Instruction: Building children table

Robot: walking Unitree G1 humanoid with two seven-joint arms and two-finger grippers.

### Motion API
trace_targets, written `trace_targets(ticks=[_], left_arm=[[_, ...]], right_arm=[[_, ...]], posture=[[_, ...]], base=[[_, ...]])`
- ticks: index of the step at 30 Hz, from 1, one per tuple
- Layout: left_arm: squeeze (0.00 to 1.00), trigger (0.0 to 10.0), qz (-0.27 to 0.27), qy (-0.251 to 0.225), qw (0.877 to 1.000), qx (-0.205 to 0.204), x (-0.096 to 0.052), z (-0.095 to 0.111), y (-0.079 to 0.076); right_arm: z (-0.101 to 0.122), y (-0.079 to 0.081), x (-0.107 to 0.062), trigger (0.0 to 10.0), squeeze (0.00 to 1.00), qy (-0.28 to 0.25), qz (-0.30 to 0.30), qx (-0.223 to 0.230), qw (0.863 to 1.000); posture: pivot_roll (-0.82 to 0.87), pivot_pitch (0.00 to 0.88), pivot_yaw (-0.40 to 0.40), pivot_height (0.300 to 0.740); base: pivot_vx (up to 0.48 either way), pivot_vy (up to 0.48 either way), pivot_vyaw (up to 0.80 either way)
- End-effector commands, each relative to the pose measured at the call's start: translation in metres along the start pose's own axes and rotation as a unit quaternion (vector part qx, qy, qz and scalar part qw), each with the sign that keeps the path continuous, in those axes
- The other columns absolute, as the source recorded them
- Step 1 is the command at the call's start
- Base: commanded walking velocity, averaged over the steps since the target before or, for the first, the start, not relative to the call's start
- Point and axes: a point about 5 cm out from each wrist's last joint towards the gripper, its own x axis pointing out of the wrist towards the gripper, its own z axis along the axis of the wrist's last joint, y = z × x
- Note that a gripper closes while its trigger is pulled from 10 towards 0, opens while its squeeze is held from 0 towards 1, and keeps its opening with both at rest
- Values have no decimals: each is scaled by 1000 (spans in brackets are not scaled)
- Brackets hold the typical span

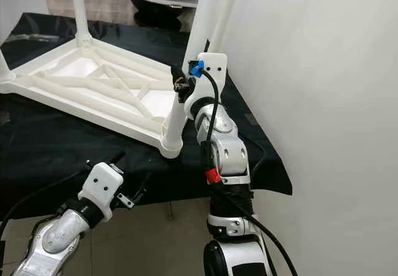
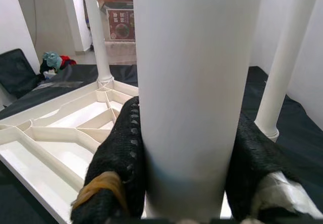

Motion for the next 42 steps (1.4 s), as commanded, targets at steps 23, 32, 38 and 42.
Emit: trace_targets(ticks=[23, 32, 38, 42], left_arm=[[0, 10000, -15, -17, 1000, -15, -6, 11, -8], [0, 10000, -12, -21, 1000, -15, -12, 19, -11], [0, 10000, -10, -21, 1000, -18, -15, 22, -11], [0, 10000, -10, -19, 1000, -19, -16, 23, -11]], right_arm=[[52, -1, -18, 10000, 1000, 24, 563, -97, 820], [52, 9, -32, 10000, 0, 63, 669, -90, 735], [55, 8, -29, 0, 0, 88, 720, -80, 683], [57, 6, -21, 0, 0, 84, 704, -90, 699]], posture=[[46, 138, -201, 740], [53, 187, -213, 740], [50, 199, -215, 740], [49, 198, -214, 740]], base=[[0, 0, 0], [0, 0, 0], [0, 0, 0], [0, 0, 0]])
